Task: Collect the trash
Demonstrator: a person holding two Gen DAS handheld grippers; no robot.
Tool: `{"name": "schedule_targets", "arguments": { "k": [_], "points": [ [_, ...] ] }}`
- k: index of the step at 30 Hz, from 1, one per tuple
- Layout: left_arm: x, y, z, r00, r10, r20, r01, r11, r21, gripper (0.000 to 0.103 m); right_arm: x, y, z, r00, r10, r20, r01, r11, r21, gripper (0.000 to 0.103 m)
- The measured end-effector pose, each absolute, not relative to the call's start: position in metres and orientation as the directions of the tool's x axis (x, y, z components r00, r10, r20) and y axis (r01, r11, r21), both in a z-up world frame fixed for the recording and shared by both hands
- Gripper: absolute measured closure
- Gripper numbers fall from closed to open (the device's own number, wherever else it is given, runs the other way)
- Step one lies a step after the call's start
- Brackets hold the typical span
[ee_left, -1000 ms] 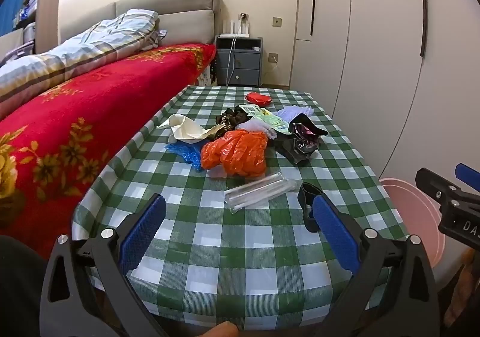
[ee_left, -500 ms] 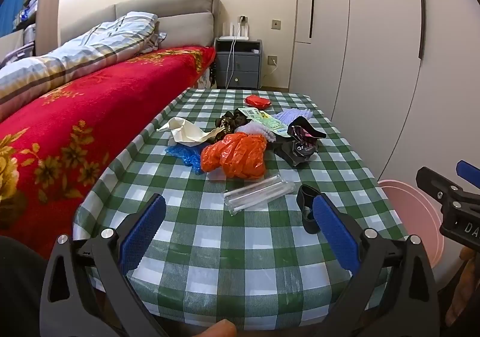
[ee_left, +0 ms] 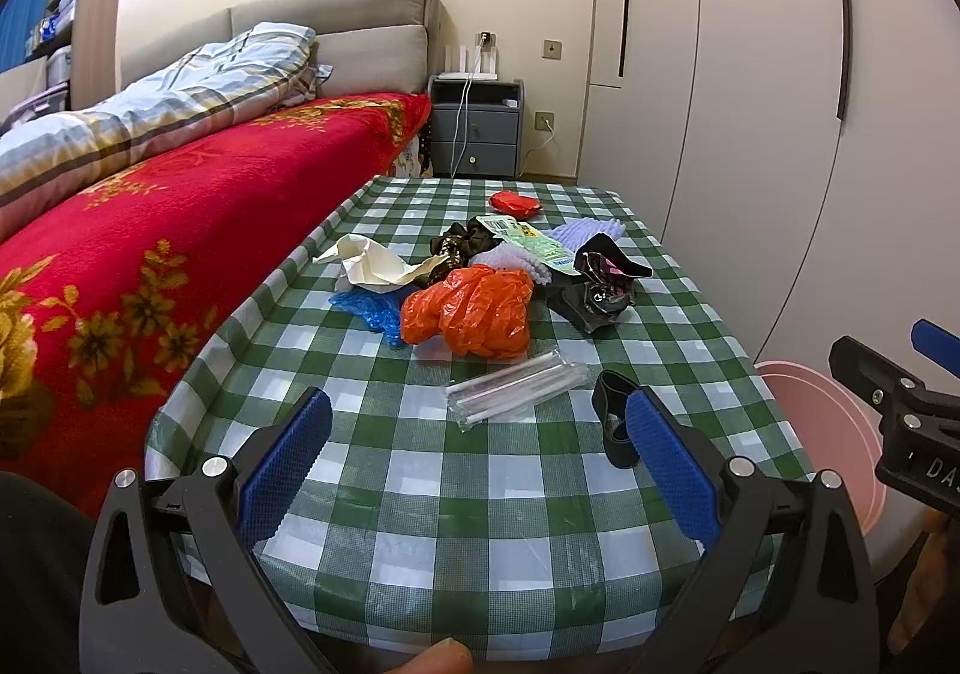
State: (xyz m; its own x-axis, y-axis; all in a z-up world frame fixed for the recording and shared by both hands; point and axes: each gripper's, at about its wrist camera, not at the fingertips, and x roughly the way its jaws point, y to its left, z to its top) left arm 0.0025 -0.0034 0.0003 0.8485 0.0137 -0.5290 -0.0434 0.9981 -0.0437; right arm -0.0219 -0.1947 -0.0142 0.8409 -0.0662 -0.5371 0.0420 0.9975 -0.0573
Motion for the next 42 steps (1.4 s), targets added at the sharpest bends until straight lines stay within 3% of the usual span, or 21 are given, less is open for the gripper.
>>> {"name": "schedule_targets", "arguments": {
  "k": [42],
  "points": [
    [-0.0018, -0.0027, 0.0042, 0.849, 0.01, -0.528, -0.042, 0.998, -0.05, 0.008, -0.0272, -0.1905, -0.012, 0.849, -0.066, -0.524, 0.042, 0.997, -0.057, 0.007]
  ]
}}
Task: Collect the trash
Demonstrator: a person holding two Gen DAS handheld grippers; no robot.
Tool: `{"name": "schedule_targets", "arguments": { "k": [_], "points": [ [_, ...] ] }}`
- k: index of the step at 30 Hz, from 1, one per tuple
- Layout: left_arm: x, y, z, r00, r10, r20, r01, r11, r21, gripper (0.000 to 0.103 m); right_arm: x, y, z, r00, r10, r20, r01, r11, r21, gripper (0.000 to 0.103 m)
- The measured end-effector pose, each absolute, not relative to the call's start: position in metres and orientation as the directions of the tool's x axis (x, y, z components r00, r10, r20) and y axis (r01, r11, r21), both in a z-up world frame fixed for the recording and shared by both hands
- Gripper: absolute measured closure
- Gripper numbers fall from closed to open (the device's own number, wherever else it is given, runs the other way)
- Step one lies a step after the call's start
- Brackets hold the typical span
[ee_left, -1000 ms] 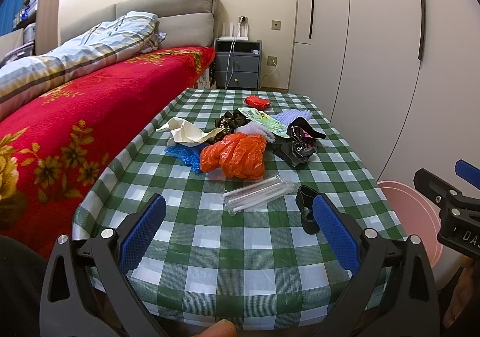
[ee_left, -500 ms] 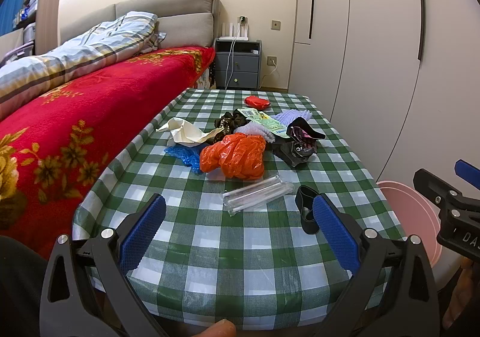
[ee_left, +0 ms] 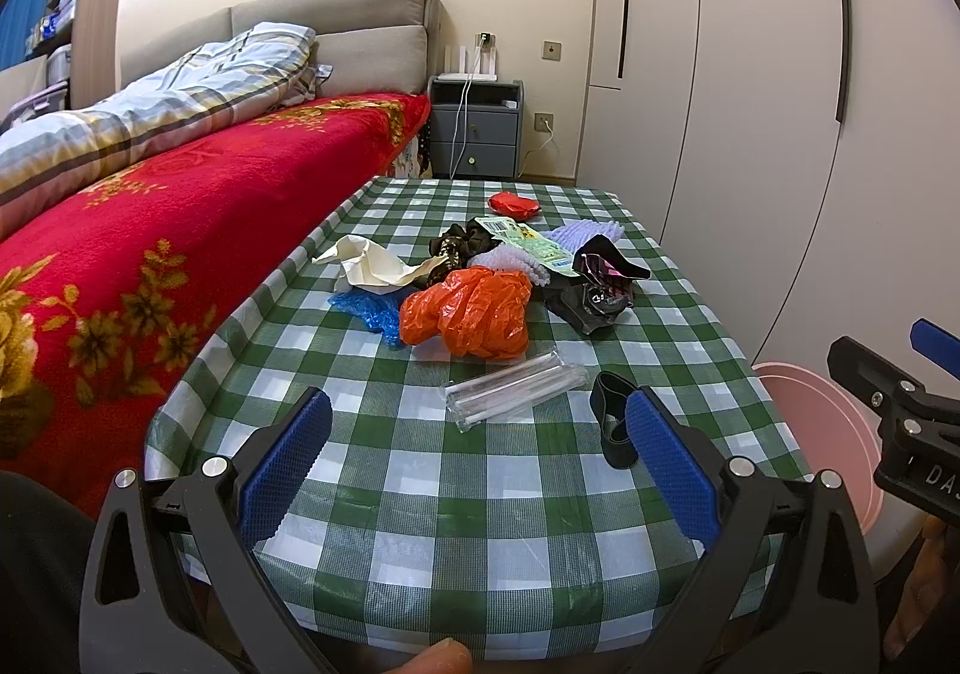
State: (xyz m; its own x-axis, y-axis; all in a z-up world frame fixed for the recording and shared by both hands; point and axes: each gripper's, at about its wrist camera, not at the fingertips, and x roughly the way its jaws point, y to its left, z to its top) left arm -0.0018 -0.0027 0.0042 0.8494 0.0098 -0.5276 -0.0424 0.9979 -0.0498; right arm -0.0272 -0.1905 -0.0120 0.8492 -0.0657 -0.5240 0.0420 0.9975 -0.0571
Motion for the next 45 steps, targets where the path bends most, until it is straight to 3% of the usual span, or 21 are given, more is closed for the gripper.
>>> {"name": "schedule_targets", "arguments": {
  "k": [6, 19, 25, 29, 35, 39, 45],
  "points": [
    [-0.002, -0.003, 0.004, 0.85, 0.009, -0.527, -0.041, 0.998, -0.05, 0.008, -0.029, -0.192, -0.007, 0.861, -0.046, -0.507, 0.035, 0.999, -0.031, 0.025],
    [0.004, 0.002, 0.007, 0.842, 0.006, -0.54, -0.07, 0.993, -0.097, 0.008, -0.02, -0.198, -0.01, 0.861, 0.011, -0.508, 0.024, 0.998, 0.061, 0.026],
    [0.021, 0.019, 0.004, 0.835, 0.019, -0.55, -0.122, 0.981, -0.151, 0.008, 0.001, -0.185, -0.024, 0.844, 0.063, -0.533, -0.019, 0.996, 0.087, 0.04],
    [0.036, 0.027, 0.001, 0.826, 0.007, -0.563, -0.132, 0.975, -0.181, 0.017, 0.017, -0.177, -0.041, 0.814, 0.113, -0.569, -0.046, 0.99, 0.13, 0.05],
    [0.06, 0.038, -0.004, 0.812, -0.013, -0.583, -0.144, 0.964, -0.222, 0.039, 0.038, -0.16, -0.064, 0.759, 0.19, -0.623, -0.094, 0.979, 0.183, 0.051],
    [0.076, 0.038, -0.008, 0.809, -0.015, -0.587, -0.144, 0.964, -0.224, 0.045, 0.049, -0.153, -0.077, 0.732, 0.206, -0.649, -0.101, 0.975, 0.196, 0.051],
    [0.102, 0.034, -0.014, 0.812, -0.027, -0.584, -0.13, 0.966, -0.225, 0.045, 0.062, -0.157, -0.095, 0.693, 0.226, -0.685, -0.079, 0.968, 0.24, 0.051]
  ]
}}
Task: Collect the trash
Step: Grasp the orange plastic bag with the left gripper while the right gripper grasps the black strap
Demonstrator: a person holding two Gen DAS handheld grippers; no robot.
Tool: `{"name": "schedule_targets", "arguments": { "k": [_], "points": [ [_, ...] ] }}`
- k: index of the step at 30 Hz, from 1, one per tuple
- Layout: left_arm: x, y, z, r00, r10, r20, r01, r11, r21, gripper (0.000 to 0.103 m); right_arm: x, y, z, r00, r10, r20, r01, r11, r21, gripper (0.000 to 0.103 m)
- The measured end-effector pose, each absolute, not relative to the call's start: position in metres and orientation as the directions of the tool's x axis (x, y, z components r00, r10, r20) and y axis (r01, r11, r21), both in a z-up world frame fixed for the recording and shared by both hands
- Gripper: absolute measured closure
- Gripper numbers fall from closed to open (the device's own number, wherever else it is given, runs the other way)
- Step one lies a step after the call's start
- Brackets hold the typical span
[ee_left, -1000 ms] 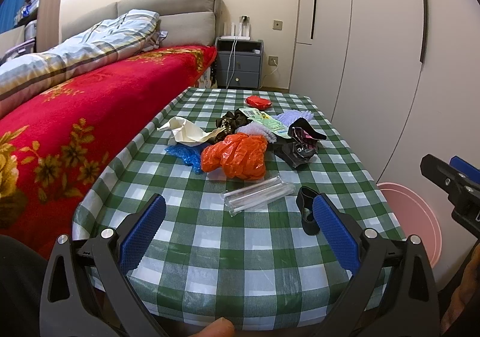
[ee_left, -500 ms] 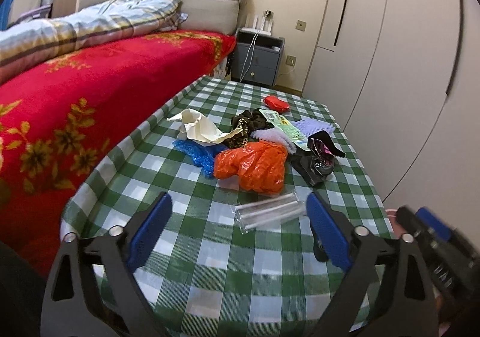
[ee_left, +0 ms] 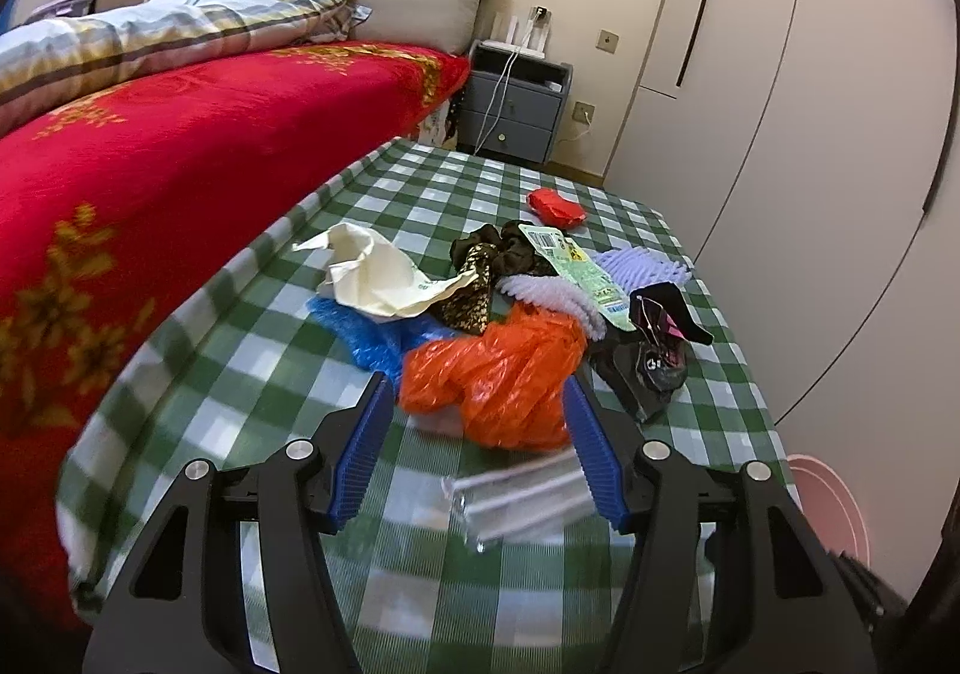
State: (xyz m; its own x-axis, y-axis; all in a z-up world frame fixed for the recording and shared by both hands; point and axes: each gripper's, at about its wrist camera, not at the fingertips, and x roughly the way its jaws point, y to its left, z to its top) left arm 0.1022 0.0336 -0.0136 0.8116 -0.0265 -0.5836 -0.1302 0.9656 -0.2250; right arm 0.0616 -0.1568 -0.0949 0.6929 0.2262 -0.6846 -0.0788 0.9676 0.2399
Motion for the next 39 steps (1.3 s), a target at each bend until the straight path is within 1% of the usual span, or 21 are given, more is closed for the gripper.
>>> {"name": "schedule_targets", "arguments": {
  "k": [6, 12, 13, 15, 16, 18, 20, 22, 23, 24, 25, 27, 29, 30, 35, 39],
  "points": [
    [0.123, 0.037, -0.024, 0.802, -0.04, -0.595, -0.141, 0.956, -0.255, 0.045, 0.072, -0.154, -0.107, 0.658, 0.251, -0.71, -0.085, 0.962, 0.26, 0.051],
    [0.135, 0.036, -0.034, 0.782, -0.081, -0.618, -0.127, 0.95, -0.286, 0.045, 0.077, -0.149, -0.115, 0.636, 0.257, -0.728, -0.095, 0.962, 0.257, 0.052],
    [0.136, 0.034, -0.035, 0.779, -0.085, -0.621, -0.124, 0.95, -0.286, 0.045, 0.077, -0.149, -0.115, 0.637, 0.258, -0.727, -0.099, 0.962, 0.255, 0.054],
    [0.139, 0.033, -0.037, 0.774, -0.083, -0.628, -0.124, 0.952, -0.279, 0.045, 0.078, -0.148, -0.115, 0.635, 0.269, -0.724, -0.11, 0.959, 0.259, 0.062],
    [0.139, 0.033, -0.037, 0.773, -0.083, -0.629, -0.125, 0.952, -0.28, 0.045, 0.078, -0.147, -0.115, 0.633, 0.277, -0.723, -0.119, 0.958, 0.262, 0.065],
    [0.14, 0.033, -0.038, 0.77, -0.09, -0.632, -0.125, 0.949, -0.288, 0.045, 0.077, -0.145, -0.113, 0.632, 0.283, -0.722, -0.136, 0.957, 0.256, 0.074],
    [0.141, 0.033, -0.039, 0.765, -0.096, -0.637, -0.122, 0.949, -0.291, 0.05, 0.077, -0.143, -0.112, 0.629, 0.289, -0.722, -0.147, 0.956, 0.254, 0.077],
    [0.142, 0.034, -0.04, 0.763, -0.108, -0.638, -0.121, 0.944, -0.306, 0.052, 0.076, -0.143, -0.111, 0.627, 0.296, -0.721, -0.149, 0.954, 0.262, 0.082],
    [0.142, 0.035, -0.041, 0.762, -0.113, -0.638, -0.121, 0.942, -0.312, 0.055, 0.076, -0.143, -0.111, 0.625, 0.299, -0.721, -0.15, 0.952, 0.265, 0.086],
    [0.142, 0.035, -0.041, 0.76, -0.119, -0.639, -0.12, 0.941, -0.318, 0.057, 0.076, -0.143, -0.111, 0.621, 0.295, -0.726, -0.147, 0.954, 0.261, 0.095],
    [0.143, 0.035, -0.042, 0.756, -0.128, -0.642, -0.117, 0.939, -0.324, 0.06, 0.077, -0.144, -0.111, 0.619, 0.296, -0.728, -0.147, 0.954, 0.263, 0.095],
    [0.143, 0.035, -0.043, 0.751, -0.135, -0.647, -0.114, 0.938, -0.328, 0.064, 0.076, -0.145, -0.111, 0.617, 0.299, -0.728, -0.144, 0.952, 0.269, 0.098],
    [0.142, 0.035, -0.043, 0.749, -0.145, -0.646, -0.105, 0.937, -0.333, 0.073, 0.074, -0.145, -0.11, 0.619, 0.303, -0.725, -0.147, 0.951, 0.272, 0.099],
    [0.141, 0.034, -0.042, 0.75, -0.148, -0.645, -0.102, 0.937, -0.334, 0.075, 0.073, -0.144, -0.108, 0.623, 0.3, -0.722, -0.149, 0.952, 0.267, 0.099],
    [0.136, 0.032, -0.037, 0.756, -0.149, -0.638, -0.092, 0.94, -0.329, 0.079, 0.066, -0.145, -0.098, 0.657, 0.28, -0.7, -0.15, 0.959, 0.242, 0.099],
    [0.13, 0.028, -0.03, 0.767, -0.147, -0.624, -0.07, 0.948, -0.31, 0.081, 0.061, -0.151, -0.085, 0.687, 0.259, -0.679, -0.138, 0.964, 0.228, 0.099]
  ]
}}
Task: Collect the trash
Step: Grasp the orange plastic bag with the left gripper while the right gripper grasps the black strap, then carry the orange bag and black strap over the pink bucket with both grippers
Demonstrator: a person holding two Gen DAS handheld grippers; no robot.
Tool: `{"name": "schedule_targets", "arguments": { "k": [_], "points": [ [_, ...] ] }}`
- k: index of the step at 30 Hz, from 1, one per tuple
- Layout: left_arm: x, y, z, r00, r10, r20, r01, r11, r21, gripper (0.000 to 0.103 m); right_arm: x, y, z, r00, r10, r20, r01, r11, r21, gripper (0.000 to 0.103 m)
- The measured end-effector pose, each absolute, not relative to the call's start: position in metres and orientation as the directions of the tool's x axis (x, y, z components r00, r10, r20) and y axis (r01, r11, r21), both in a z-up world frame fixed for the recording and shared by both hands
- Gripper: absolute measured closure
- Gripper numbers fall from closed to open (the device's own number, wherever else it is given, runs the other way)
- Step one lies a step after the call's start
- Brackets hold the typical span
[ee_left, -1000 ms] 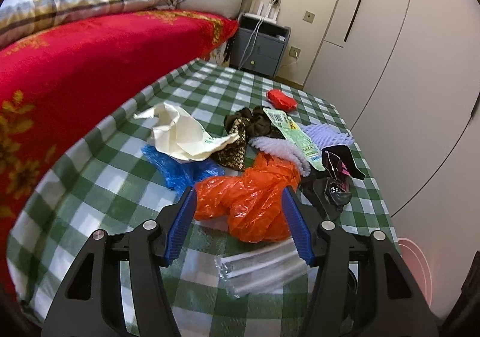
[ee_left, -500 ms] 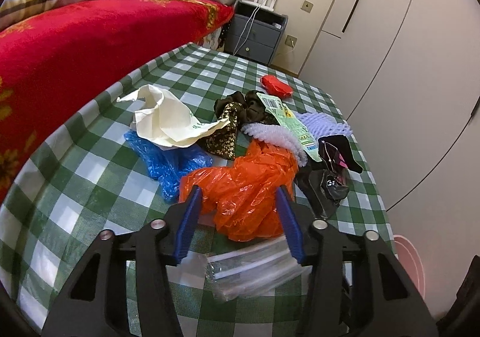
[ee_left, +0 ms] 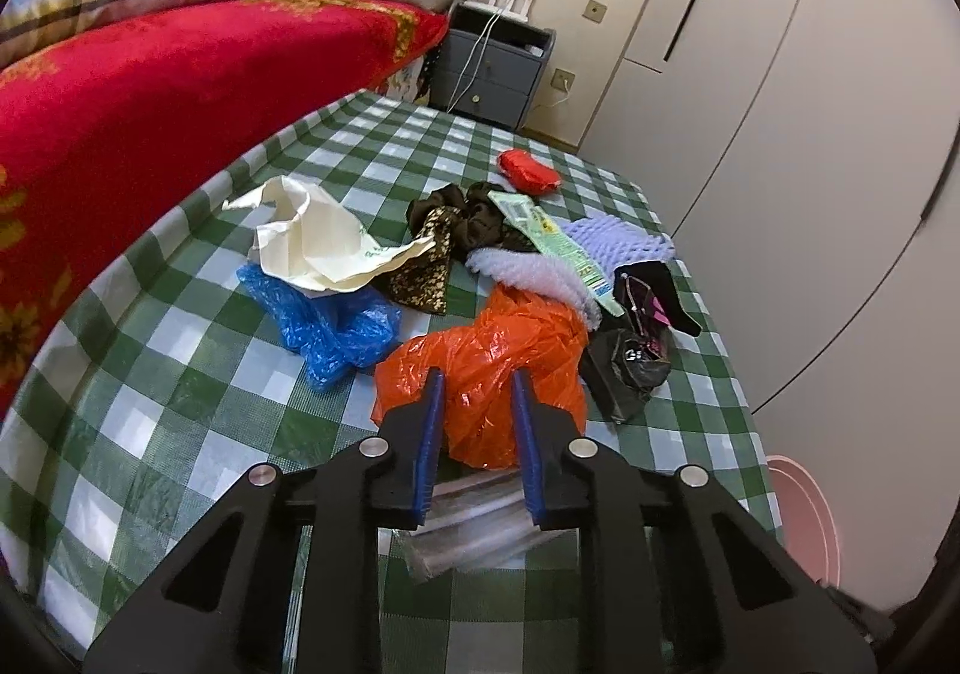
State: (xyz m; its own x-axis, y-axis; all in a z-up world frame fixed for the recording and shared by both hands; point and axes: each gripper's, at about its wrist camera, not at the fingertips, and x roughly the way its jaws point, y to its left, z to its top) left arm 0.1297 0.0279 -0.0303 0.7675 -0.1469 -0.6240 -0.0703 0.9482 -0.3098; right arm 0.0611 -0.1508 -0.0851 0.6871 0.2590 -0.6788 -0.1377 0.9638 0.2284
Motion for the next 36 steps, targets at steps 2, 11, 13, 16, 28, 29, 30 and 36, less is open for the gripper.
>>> {"name": "schedule_targets", "arguments": {
  "k": [2, 11, 13, 16, 28, 29, 30, 36],
  "points": [
    [0.127, 0.027, -0.027, 0.772, -0.148, -0.618, -0.062, 0.95, -0.305, 0.081, 0.056, -0.155, -0.076, 0.705, 0.249, -0.664, -0.131, 0.966, 0.222, 0.099],
    [0.102, 0.024, -0.011, 0.793, -0.155, -0.59, -0.026, 0.957, -0.288, 0.083, 0.033, -0.172, -0.045, 0.757, 0.213, -0.618, -0.107, 0.973, 0.204, 0.099],
    [0.097, 0.024, -0.009, 0.794, -0.157, -0.587, -0.019, 0.959, -0.283, 0.084, 0.028, -0.174, -0.039, 0.767, 0.205, -0.607, -0.106, 0.975, 0.195, 0.099],
    [0.091, 0.023, -0.008, 0.794, -0.164, -0.585, -0.005, 0.961, -0.276, 0.085, 0.019, -0.175, -0.028, 0.786, 0.187, -0.59, -0.102, 0.979, 0.175, 0.099],
    [0.065, 0.019, 0.009, 0.82, -0.171, -0.546, 0.038, 0.968, -0.246, 0.09, -0.009, -0.191, 0.016, 0.826, 0.167, -0.538, -0.104, 0.984, 0.147, 0.099],
    [0.063, 0.018, 0.01, 0.823, -0.172, -0.542, 0.041, 0.969, -0.245, 0.09, -0.01, -0.194, 0.02, 0.829, 0.168, -0.534, -0.103, 0.983, 0.149, 0.099],
    [0.062, 0.017, 0.012, 0.825, -0.174, -0.538, 0.045, 0.969, -0.244, 0.09, -0.011, -0.197, 0.024, 0.832, 0.167, -0.529, -0.103, 0.983, 0.149, 0.099],
    [0.056, 0.009, 0.019, 0.834, -0.185, -0.52, 0.072, 0.971, -0.229, 0.09, -0.017, -0.213, 0.037, 0.842, 0.144, -0.521, -0.098, 0.989, 0.114, 0.099]
  ]
}}
